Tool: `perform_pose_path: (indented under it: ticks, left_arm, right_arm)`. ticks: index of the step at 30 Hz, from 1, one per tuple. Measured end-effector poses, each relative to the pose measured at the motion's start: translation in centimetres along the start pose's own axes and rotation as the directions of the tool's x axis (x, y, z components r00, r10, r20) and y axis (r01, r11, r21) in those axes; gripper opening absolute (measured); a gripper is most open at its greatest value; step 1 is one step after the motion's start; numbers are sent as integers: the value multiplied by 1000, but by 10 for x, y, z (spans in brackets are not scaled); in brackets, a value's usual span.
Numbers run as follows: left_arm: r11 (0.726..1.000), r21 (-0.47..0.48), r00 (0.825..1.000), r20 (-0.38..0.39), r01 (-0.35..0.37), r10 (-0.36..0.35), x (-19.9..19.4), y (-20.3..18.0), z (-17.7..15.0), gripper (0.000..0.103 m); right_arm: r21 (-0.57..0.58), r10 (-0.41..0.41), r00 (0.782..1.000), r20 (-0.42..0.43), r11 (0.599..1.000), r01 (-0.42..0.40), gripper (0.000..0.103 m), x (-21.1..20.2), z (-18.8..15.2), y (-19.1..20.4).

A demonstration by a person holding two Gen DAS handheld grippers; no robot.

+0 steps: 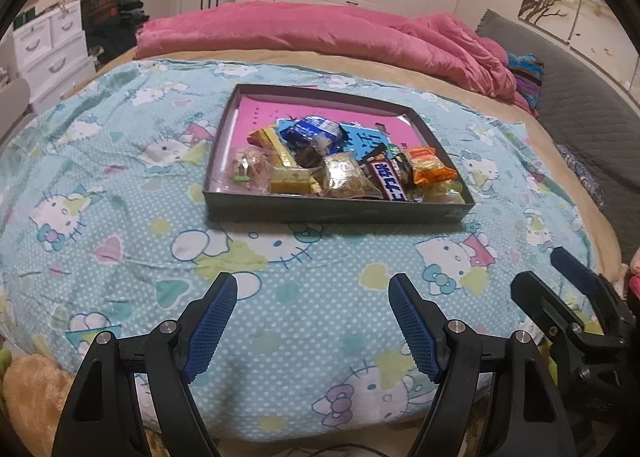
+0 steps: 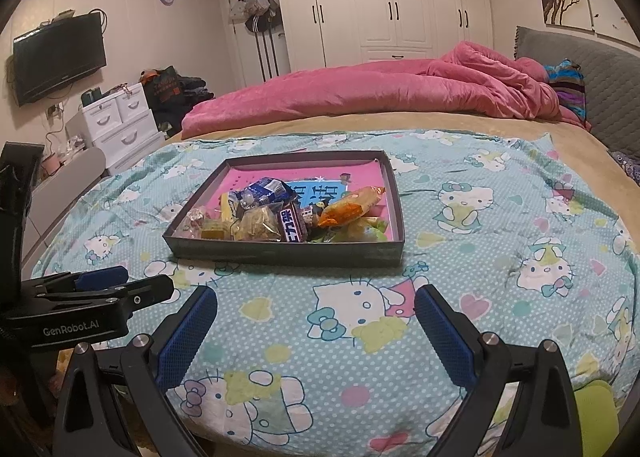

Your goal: Organize snacks

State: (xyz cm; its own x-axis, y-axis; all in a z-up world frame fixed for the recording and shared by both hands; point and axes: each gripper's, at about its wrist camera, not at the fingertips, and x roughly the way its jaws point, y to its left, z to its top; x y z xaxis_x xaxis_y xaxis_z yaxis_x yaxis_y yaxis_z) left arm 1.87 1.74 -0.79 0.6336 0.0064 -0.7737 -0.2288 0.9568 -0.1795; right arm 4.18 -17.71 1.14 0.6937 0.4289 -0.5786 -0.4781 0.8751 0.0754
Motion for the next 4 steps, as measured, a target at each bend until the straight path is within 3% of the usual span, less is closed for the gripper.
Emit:
perform_pose_path:
  ticks: [4]
  left_arm:
    - [999, -41, 1000, -10, 12, -12, 3, 10, 3, 79]
  right_arm:
    - [14, 0, 1000, -4, 1000, 0, 100, 3, 2, -3]
